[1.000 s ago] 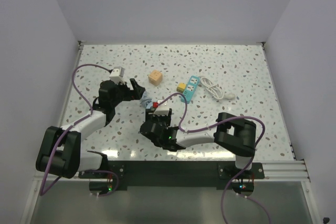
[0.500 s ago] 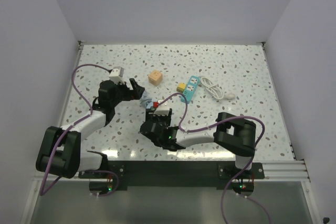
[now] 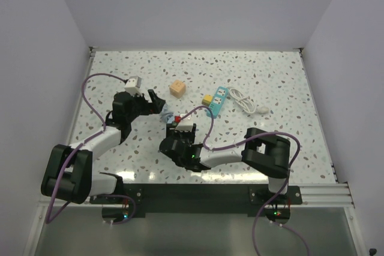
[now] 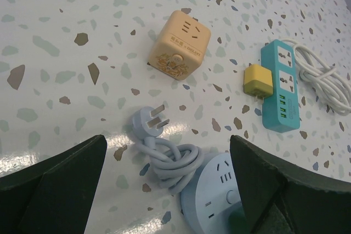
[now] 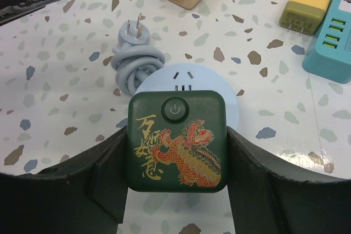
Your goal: Insert the plug
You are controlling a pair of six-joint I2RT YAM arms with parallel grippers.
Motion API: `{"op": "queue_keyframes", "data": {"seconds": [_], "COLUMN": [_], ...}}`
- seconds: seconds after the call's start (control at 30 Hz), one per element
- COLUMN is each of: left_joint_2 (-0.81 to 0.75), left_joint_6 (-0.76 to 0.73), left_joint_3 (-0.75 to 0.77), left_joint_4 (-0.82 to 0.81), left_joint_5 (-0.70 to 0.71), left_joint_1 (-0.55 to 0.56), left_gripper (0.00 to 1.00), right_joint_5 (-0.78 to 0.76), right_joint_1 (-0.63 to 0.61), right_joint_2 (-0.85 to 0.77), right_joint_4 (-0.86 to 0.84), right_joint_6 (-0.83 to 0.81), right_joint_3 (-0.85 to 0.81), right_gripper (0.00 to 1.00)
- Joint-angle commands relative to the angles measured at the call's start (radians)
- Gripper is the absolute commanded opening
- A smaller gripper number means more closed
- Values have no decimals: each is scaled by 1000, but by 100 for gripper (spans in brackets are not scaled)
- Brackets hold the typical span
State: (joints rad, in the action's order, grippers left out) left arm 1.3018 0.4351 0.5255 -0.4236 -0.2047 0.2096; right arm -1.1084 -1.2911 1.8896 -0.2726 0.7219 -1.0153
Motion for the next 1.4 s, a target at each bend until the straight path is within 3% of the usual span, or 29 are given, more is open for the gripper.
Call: {"op": "queue_keyframes", "data": {"seconds": [0.0,0.43,0.87,1.37], "left_joint_2": [-18,-22,-13,-10], "left_joint_6": [7,5,5,2], "left_joint_3": [8,8,10,11], "left_joint_4": [2,8,8,11], "left_joint_5": [2,10,14,24], "left_joint_1": [-9,-10,-12,-12], "left_gripper": [100,100,100,100], "right_joint_5": [-5,79,110,105], "right_joint_1": [6,-11,-45,-39], "right_joint_2": [20,78,154,214], "right_joint_4": [7,39,182,216], "right_joint_6": [28,51,119,139], "right_joint_3": [-2,37,30,12], "right_gripper": [0,0,0,0]}}
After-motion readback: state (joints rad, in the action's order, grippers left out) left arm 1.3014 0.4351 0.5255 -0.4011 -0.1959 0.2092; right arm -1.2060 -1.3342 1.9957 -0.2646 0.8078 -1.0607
